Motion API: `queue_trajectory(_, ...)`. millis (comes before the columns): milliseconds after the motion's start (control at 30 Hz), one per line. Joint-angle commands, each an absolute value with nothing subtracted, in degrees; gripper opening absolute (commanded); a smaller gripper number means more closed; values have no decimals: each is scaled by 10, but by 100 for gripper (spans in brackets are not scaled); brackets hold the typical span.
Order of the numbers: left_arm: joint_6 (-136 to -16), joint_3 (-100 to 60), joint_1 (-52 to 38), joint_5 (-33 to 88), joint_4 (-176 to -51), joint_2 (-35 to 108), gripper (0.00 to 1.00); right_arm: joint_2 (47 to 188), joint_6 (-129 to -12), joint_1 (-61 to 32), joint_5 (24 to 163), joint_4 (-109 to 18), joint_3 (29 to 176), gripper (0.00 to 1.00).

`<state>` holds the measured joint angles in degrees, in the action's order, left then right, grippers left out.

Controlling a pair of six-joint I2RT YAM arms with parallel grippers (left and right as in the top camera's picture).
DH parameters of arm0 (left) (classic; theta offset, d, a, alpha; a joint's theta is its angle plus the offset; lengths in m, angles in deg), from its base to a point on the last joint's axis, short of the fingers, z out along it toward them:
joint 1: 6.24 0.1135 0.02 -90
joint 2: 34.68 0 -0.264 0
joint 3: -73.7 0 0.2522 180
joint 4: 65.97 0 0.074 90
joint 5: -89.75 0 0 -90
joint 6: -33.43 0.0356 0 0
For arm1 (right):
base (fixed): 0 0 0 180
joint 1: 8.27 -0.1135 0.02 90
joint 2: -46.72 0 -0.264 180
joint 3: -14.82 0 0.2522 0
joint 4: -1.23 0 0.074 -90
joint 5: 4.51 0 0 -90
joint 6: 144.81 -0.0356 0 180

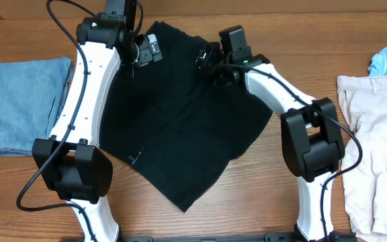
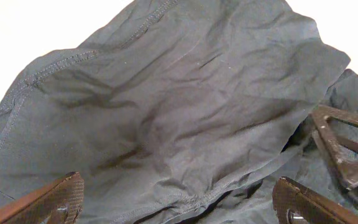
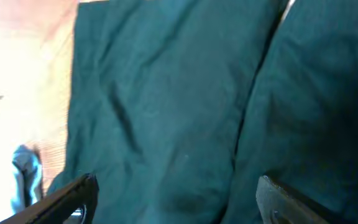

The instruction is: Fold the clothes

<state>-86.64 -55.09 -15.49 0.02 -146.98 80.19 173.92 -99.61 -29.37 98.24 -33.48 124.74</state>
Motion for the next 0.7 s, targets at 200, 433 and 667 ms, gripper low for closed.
queue_trajectory(200,-870,-562,-152,2,-1468,797,100,1775,-1011,-299,906,-336,1250,77)
queue_trajectory(433,-870,-562,-152,2,-1468,797,100,1781,-1011,-302,894,-316,1250,53)
queue_trajectory(667,-870,-562,-152,2,-1468,797,100,1781,-1010,-302,889,-311,1250,10)
